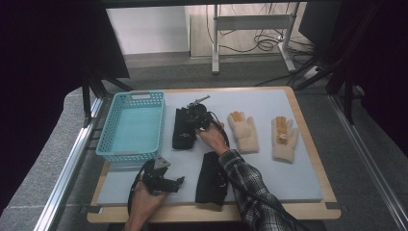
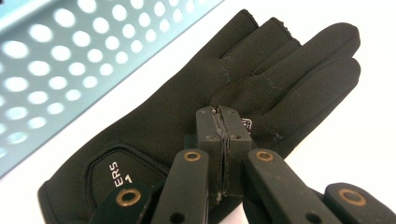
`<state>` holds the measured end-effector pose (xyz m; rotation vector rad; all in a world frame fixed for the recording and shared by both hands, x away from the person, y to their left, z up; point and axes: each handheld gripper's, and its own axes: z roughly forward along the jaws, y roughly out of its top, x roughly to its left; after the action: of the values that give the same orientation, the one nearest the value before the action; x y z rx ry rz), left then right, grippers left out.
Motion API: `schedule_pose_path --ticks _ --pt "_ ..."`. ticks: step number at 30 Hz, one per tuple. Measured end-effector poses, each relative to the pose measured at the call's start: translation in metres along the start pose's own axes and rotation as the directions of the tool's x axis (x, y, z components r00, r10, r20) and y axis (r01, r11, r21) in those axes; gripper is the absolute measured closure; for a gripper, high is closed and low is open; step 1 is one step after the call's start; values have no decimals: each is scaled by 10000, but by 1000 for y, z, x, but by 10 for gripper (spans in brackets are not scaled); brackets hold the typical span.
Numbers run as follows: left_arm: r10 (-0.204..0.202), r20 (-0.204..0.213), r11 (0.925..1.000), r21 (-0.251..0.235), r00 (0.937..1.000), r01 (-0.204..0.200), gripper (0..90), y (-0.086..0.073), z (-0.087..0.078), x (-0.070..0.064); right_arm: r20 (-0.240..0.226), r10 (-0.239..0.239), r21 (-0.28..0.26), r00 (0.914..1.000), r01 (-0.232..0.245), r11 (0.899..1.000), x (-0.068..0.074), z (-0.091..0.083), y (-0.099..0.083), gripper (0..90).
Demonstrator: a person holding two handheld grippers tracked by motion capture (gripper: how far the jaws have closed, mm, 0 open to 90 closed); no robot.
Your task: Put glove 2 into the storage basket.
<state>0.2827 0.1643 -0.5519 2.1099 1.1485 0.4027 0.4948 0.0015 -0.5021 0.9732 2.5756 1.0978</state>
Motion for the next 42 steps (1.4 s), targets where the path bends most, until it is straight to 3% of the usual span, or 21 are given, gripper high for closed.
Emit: schedule_pose_path --ticks 3,10,15,16,18,27,34,38,42 --pt "-1 -2 10000 -1 10000 1 24 0 0 0 -199 108 -289 9997 -114 9995 3 -19 2 876" --pt "5 -5 10000 5 10000 -5 25 0 0 0 -389 112 -487 9992 -131 9987 11 -44 0 876" --pt "20 -14 10000 -3 10000 -20 25 0 0 0 -514 29 -632 9987 -61 9980 18 -65 -7 875" --pt "20 -14 10000 -4 10000 -20 25 0 0 0 -555 8 -678 9985 -46 9977 21 -76 -12 875" --pt "22 -18 10000 8 10000 -22 25 0 0 0 -593 -30 -715 9982 -13 9974 22 -80 -14 875" --pt "58 -31 10000 -20 10000 -58 26 0 0 0 -601 120 -896 9981 -174 9958 33 -124 -41 875" --pt "12 -29 10000 -43 10000 -12 27 0 0 0 -620 604 -1040 9962 -667 9923 41 -165 -72 875" --pt "5 -32 10000 -44 10000 -5 28 0 0 0 -612 757 -1081 9953 -820 9907 44 -177 -81 874" --pt "-23 -28 10000 -39 10000 22 28 0 0 0 -562 787 -942 9953 -838 9920 57 -195 -100 874"
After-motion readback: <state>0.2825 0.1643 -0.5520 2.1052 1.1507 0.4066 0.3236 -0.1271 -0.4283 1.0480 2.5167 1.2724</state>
